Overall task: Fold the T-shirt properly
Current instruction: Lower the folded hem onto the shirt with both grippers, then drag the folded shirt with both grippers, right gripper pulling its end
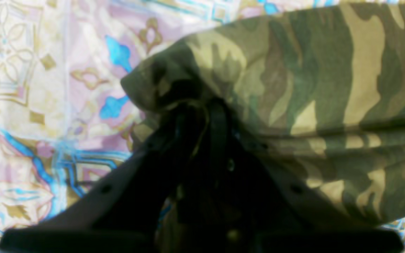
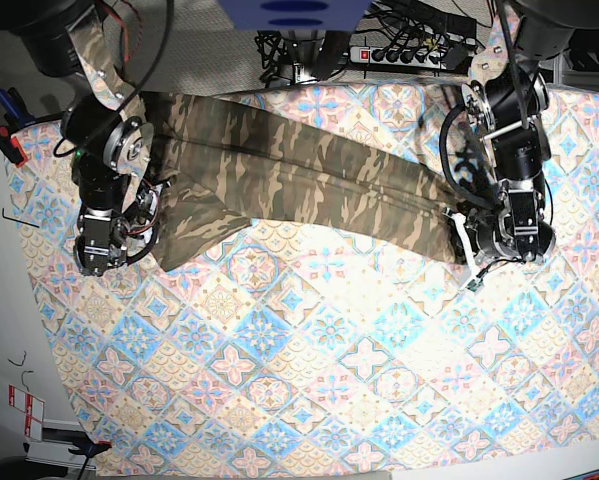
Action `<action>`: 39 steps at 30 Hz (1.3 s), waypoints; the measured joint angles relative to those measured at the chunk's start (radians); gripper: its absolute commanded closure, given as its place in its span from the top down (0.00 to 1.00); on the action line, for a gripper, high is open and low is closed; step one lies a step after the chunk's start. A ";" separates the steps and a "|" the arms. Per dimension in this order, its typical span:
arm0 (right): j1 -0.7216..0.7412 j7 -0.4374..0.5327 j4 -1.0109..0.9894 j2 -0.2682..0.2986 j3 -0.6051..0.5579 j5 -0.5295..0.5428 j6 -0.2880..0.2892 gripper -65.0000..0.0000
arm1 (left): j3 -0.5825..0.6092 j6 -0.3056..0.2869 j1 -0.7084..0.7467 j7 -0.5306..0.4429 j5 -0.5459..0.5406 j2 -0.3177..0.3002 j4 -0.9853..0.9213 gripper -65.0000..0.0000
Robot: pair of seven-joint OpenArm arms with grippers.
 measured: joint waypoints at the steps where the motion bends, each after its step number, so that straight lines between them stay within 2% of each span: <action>1: 0.000 0.000 -0.001 0.002 0.002 0.012 -0.027 0.04 | 0.000 0.000 -0.023 0.003 0.001 -0.010 -0.046 0.11; 2: 0.011 0.000 -0.008 0.002 0.003 0.016 -0.072 0.05 | -0.001 -0.001 -0.058 0.004 0.000 -0.022 -0.105 0.11; 4: 0.034 0.006 -0.032 0.003 0.003 -0.006 -0.103 0.07 | 0.000 0.017 -0.129 -0.047 0.010 -0.040 -0.235 0.11; 8: 0.079 -0.032 -0.114 0.022 0.004 0.000 -0.103 0.07 | 0.000 0.022 -0.189 -0.139 0.010 -0.071 -0.375 0.11; 10: 0.084 -0.080 -0.120 0.023 0.004 0.014 -0.105 0.07 | 0.000 -0.001 -0.192 -0.160 -0.005 -0.087 -0.390 0.11; 16: 0.071 -0.192 -0.113 0.016 0.004 0.024 -0.114 0.07 | -0.026 -0.002 -0.138 -0.273 -0.114 -0.105 -0.364 0.11; 19: 0.071 -0.203 -0.115 0.016 0.004 0.028 -0.116 0.07 | -0.035 -0.002 -0.139 -0.271 -0.127 -0.113 -0.360 0.11; 26: 0.111 -0.204 -0.134 0.016 0.004 0.016 -0.127 0.07 | -0.033 -0.002 -0.206 -0.220 -0.069 -0.114 -0.378 0.11; 29: 0.141 -0.158 -0.135 0.016 0.004 0.000 -0.129 0.07 | -0.033 -0.001 -0.215 -0.216 -0.066 -0.114 -0.379 0.11; 32: 0.167 -0.039 -0.130 0.025 0.004 -0.015 -0.130 0.07 | -0.033 0.001 -0.217 -0.218 -0.066 -0.138 -0.379 0.11; 36: 0.175 -0.029 -0.132 0.020 -0.020 -0.011 -0.222 0.07 | -0.034 0.002 -0.224 -0.215 -0.065 -0.144 -0.381 0.11; 39: 0.193 0.047 -0.132 0.016 -0.085 -0.010 -0.222 0.07 | -0.034 0.001 -0.232 -0.203 -0.055 -0.158 -0.385 0.11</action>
